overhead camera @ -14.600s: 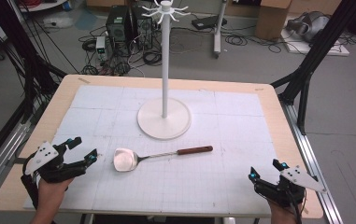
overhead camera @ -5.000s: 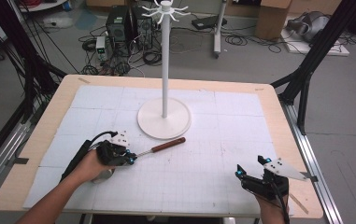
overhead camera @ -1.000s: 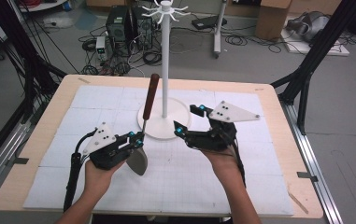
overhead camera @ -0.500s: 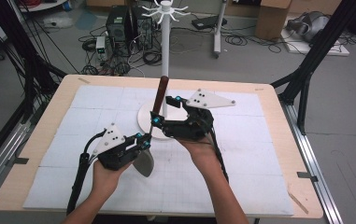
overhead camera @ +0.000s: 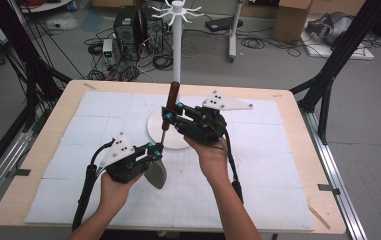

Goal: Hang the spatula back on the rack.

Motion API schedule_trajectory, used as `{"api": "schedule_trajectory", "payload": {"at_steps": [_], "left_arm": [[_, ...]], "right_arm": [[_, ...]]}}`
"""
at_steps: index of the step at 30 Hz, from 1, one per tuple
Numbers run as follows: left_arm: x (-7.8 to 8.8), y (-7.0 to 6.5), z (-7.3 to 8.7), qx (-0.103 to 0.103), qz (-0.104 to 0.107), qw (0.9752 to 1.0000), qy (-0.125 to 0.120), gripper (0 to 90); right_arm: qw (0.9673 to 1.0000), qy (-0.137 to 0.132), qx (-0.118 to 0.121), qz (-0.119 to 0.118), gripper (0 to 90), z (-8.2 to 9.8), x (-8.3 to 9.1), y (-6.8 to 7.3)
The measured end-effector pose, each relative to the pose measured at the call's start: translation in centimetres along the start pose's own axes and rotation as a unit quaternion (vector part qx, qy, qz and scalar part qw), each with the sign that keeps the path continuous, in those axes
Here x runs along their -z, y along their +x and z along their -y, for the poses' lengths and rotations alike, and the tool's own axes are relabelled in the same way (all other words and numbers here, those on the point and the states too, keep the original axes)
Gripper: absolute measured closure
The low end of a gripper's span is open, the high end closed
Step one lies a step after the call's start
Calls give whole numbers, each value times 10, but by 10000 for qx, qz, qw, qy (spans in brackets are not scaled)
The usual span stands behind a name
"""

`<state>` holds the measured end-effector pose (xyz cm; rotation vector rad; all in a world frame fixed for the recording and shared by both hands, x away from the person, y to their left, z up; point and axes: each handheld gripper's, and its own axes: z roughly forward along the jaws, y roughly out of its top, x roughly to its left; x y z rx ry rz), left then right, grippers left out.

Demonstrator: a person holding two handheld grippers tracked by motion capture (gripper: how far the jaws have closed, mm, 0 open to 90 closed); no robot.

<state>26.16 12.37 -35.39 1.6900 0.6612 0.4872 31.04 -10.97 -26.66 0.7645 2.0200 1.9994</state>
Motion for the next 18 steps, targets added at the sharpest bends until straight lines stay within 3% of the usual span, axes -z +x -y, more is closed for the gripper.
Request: {"api": "schedule_trajectory", "payload": {"at_steps": [5,9,13,18], "left_arm": [[3,1,-1,4,83,9999,-126,835],[8,3,-1,-12,188,9994,-296,825],[19,12,-2,-9,289,9988,-406,636],[43,34,7,-70,148,9988,-468,430]], "right_arm": [[9995,-33,-215,-247,731,-2,-2,-1],[9986,65,-211,-475,733,-10,-4,-2],[9981,191,-73,-574,733,-19,-9,-3],[9971,262,-39,-711,733,-30,-14,-11]]}}
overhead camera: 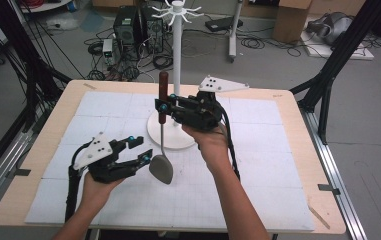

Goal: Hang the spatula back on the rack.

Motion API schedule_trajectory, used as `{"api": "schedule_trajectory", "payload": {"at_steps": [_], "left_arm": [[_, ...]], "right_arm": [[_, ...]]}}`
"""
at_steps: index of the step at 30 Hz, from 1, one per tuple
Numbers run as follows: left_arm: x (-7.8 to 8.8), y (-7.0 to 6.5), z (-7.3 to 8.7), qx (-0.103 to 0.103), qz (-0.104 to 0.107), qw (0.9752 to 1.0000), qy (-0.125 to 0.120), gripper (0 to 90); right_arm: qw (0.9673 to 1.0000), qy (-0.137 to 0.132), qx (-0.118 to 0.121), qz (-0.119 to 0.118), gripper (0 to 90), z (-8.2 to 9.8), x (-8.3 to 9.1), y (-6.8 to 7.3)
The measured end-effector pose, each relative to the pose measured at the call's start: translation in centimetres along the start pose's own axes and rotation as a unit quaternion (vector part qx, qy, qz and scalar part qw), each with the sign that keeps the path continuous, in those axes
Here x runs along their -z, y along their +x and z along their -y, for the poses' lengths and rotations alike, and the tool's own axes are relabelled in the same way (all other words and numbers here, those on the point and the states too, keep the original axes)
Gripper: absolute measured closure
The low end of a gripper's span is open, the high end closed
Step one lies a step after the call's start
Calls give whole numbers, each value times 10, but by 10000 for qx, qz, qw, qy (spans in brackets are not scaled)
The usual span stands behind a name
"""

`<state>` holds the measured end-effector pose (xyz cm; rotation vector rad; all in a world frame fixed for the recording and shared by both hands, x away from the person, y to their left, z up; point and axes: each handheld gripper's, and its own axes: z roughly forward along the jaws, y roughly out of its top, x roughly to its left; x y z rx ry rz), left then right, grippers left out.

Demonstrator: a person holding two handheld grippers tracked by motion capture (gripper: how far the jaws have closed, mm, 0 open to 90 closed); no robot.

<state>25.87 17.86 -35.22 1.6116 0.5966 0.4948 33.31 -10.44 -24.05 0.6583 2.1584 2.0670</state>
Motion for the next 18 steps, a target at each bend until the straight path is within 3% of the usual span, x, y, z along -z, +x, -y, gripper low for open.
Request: {"api": "schedule_trajectory", "payload": {"at_steps": [4,9,18], "left_arm": [[23,23,11,229,-268,9994,-9,330],[45,43,26,348,-514,9981,8,242],[59,53,45,413,-704,9966,116,229]], "right_arm": [[9999,-19,77,-68,732,-11,-3,-6],[9997,106,167,-175,732,-25,-11,-12],[9990,256,329,-151,732,-54,-26,-24]]}}
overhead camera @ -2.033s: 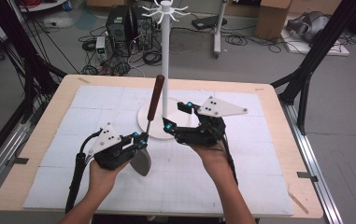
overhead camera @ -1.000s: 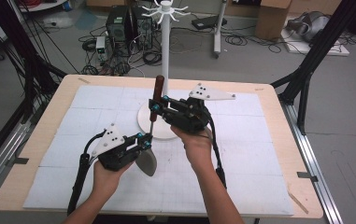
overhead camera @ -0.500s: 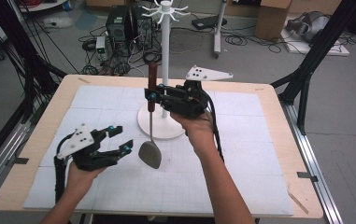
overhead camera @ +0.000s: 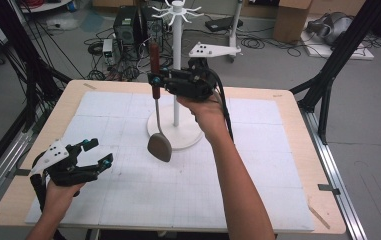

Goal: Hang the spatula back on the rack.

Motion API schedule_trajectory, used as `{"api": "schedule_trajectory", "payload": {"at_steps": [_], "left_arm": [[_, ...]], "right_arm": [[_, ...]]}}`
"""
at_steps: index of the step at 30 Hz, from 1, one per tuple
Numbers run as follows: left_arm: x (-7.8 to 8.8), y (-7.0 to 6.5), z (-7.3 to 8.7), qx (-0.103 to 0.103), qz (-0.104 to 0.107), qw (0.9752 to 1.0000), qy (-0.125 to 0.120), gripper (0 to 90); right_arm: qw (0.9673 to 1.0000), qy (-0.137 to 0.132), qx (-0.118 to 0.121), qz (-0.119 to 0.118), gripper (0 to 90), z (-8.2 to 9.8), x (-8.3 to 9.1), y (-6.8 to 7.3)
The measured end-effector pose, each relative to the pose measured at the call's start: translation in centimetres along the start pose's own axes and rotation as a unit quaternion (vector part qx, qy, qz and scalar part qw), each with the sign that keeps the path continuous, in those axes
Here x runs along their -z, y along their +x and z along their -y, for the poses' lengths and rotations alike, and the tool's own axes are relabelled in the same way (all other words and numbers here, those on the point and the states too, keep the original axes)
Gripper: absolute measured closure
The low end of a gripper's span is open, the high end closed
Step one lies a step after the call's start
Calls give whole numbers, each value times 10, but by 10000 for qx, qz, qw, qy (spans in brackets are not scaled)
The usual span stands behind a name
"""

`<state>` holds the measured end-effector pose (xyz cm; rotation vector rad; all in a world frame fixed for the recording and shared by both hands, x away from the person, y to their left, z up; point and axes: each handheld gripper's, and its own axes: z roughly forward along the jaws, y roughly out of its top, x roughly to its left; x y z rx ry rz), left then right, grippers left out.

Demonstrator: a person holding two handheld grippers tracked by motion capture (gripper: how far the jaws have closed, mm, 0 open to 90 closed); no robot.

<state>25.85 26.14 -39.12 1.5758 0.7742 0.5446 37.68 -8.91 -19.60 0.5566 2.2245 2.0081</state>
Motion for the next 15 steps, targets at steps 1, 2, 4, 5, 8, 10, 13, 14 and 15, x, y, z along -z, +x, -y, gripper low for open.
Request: {"api": "schedule_trajectory", "payload": {"at_steps": [1,2,4,5,8,10,13,14,15], "left_arm": [[1,0,1,-3,-8,10000,4,229],[1,1,1,-11,-11,10000,5,229],[2,2,2,-22,-30,10000,-43,229],[3,2,2,-15,-28,10000,-44,229],[4,3,3,-8,-33,10000,-52,229],[5,4,3,-20,-35,10000,-47,229],[5,5,4,16,-56,10000,-46,231],[5,5,5,31,-70,10000,-42,231],[5,6,5,35,-67,10000,-42,232]], "right_arm": [[10000,13,-3,9,732,-2,-1,-2],[10000,23,-11,29,732,-5,-2,-5],[10000,18,-24,67,732,-9,-5,-8],[10000,10,-37,77,732,-11,-6,-10],[9999,-8,-7,116,732,-15,-9,-15],[9999,9,-26,113,732,-16,-8,-19],[9999,51,-9,125,732,-18,-6,-25],[9999,64,-10,108,732,-19,-5,-26],[9999,87,0,94,732,-21,-4,-27]]}}
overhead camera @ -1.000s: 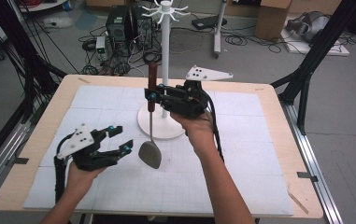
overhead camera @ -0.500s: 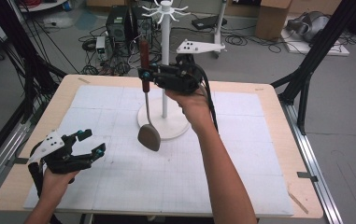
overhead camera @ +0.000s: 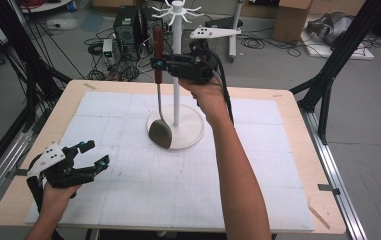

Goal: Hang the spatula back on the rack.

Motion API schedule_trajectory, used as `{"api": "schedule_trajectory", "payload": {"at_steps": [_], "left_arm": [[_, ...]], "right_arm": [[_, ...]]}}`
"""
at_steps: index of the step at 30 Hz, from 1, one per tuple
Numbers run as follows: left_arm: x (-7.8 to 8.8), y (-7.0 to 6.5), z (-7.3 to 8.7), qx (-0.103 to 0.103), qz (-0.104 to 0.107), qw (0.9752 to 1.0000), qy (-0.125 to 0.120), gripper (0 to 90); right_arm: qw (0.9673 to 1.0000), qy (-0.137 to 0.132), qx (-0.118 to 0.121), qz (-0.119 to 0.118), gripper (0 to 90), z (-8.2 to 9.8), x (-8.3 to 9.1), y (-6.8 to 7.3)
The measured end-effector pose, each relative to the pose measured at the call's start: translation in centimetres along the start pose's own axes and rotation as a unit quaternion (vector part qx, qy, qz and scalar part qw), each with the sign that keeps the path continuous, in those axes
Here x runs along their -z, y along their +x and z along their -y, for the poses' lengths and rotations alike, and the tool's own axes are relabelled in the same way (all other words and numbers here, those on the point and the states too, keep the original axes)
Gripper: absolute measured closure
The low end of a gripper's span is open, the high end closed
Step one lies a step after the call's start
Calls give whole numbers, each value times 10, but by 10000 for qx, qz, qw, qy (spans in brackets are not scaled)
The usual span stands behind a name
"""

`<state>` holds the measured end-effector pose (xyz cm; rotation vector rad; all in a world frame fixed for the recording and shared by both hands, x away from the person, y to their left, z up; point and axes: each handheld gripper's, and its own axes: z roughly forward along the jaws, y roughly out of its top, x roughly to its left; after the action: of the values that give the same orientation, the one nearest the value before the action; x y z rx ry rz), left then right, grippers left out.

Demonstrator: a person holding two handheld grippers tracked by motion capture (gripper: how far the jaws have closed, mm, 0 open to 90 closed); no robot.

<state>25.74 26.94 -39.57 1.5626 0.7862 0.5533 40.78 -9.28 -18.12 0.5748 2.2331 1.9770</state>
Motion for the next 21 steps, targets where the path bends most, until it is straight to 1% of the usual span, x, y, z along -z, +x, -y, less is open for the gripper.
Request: {"api": "schedule_trajectory", "payload": {"at_steps": [4,8,11,14,18,21], "left_arm": [[0,0,0,11,5,10000,-1,234],[-1,1,0,30,18,10000,15,236],[-1,1,0,51,12,10000,-6,236],[-1,1,0,34,6,10000,2,236],[-1,1,0,51,22,10000,-5,236],[-1,1,1,54,29,10000,-5,236]], "right_arm": [[10000,-41,52,-21,732,-6,3,-4],[10000,-71,38,-31,732,-11,8,-9],[9999,-112,-19,-30,732,-12,11,-14],[10000,-79,-34,-33,732,-12,11,-19],[9999,-60,-78,21,732,-13,12,-25],[10000,-34,-42,51,732,-17,12,-29]]}}
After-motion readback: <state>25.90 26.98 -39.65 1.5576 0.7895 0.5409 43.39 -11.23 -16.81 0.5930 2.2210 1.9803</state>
